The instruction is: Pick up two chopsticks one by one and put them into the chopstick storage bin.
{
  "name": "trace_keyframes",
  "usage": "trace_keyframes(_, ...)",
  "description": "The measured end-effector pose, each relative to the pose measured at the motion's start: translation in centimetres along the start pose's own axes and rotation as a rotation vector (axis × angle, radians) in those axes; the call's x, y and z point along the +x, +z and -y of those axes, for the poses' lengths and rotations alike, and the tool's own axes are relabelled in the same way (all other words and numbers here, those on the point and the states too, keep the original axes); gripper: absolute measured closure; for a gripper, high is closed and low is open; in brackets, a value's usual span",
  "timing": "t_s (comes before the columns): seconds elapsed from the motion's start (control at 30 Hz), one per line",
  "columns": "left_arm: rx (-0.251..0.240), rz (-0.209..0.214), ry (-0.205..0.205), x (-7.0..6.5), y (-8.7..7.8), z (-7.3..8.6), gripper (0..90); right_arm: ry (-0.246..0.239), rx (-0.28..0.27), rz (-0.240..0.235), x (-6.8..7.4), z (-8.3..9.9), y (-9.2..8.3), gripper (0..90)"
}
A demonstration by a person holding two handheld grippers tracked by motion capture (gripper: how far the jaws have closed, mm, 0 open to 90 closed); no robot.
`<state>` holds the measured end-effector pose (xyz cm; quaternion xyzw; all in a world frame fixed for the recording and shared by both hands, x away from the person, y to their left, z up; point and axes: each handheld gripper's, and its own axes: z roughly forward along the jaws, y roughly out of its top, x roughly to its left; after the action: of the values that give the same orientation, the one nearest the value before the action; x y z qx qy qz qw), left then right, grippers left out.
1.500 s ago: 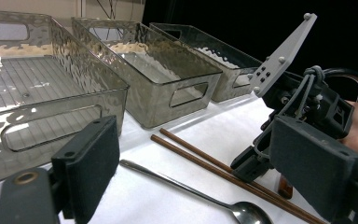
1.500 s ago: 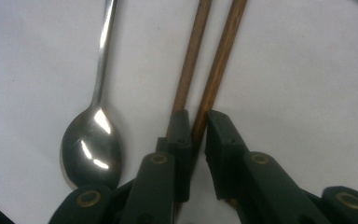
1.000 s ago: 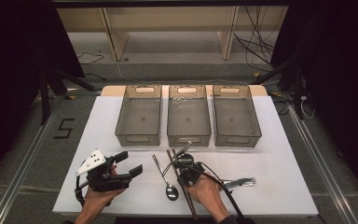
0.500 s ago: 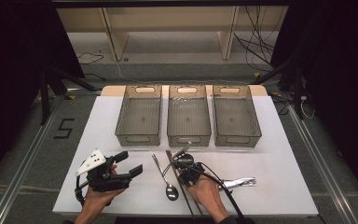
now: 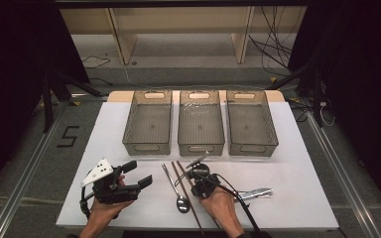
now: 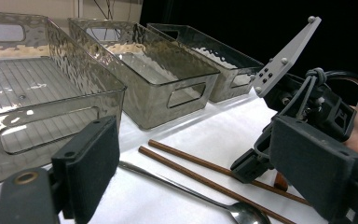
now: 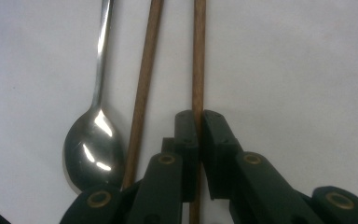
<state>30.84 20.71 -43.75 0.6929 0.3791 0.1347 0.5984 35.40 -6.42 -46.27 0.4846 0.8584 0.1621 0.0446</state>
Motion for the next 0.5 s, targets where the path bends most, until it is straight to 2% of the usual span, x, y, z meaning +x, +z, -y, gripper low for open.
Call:
trace_keyframes(0.23,-0.001,-0.001,0.000,0.0,0.0,0.0,15.4,-0.007,-0.032,-0.012,0.0,0.1,-0.3,85.5)
trace_keyframes(0.5,-0.001,-0.003,-0.001,0.0,0.0,0.0,15.4,-0.005,-0.085,-0.058,-0.2,0.1,-1.3,85.6)
